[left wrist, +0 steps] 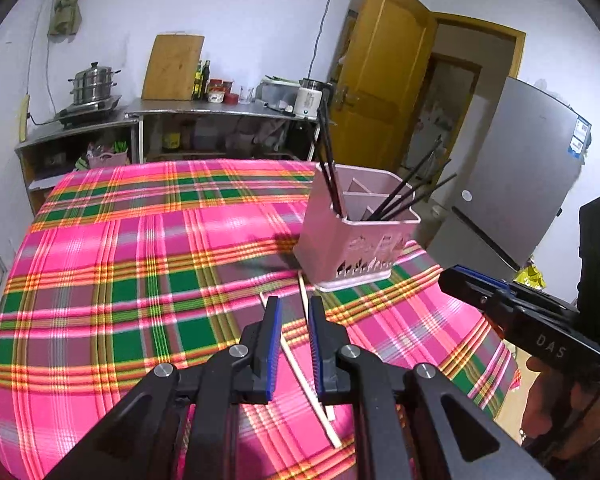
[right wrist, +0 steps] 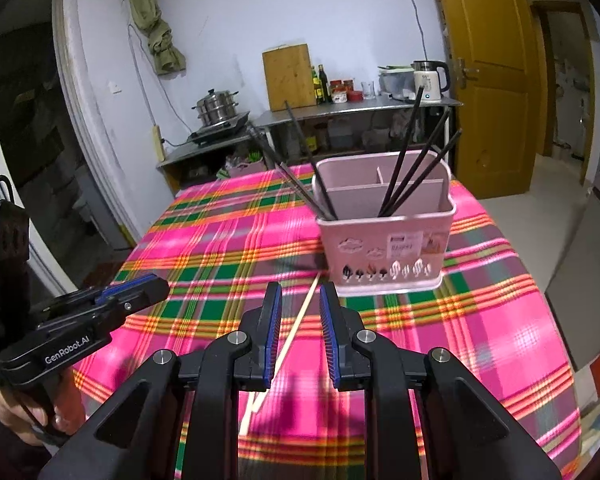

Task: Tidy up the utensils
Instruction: 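Raise both open tools from the basket and move toward the wooden chopsticks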

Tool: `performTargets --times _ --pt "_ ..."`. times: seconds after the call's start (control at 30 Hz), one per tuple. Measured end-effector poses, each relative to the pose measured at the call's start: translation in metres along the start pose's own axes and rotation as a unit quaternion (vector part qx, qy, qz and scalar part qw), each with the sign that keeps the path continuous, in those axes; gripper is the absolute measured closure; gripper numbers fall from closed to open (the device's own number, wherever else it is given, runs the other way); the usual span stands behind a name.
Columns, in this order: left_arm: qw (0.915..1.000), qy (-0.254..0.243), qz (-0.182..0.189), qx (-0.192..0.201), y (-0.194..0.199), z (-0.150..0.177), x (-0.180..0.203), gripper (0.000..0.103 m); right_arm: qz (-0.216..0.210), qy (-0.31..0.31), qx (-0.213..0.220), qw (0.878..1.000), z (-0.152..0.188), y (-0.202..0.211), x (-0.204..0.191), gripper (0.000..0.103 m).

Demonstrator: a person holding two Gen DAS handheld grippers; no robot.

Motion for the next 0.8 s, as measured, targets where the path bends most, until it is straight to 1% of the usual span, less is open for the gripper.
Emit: performTargets --times 0.23,0.47,0.8 --pt "0.9998 0.011 -0.006 -0.016 0.000 0.017 -0.006 0.091 -0.005 0.002 -0.020 1.000 0.019 -0.002 -0.007 0.083" --pt "0.9994 0.017 -0.010 -0.029 -0.007 0.027 -0.011 0.090 -0.007 0.000 -0.031 0.999 0.029 -0.009 -0.008 0.083" --pt "0.9971 0.038 -0.017 -0.064 -0.036 0.045 -0.022 0.090 -0.006 -0.008 -0.054 0.998 0.041 -0.031 -0.004 0.083"
Point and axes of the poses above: each gripper's, at about its wrist camera, not at the fingertips, and y roughly against the way its jaws point, x to its right, z to its underside, the point moved 6 cm from there along -y, roughly the way its jaws point, and after that the axes turned 15 degrees about x, right-handed, at the moved point
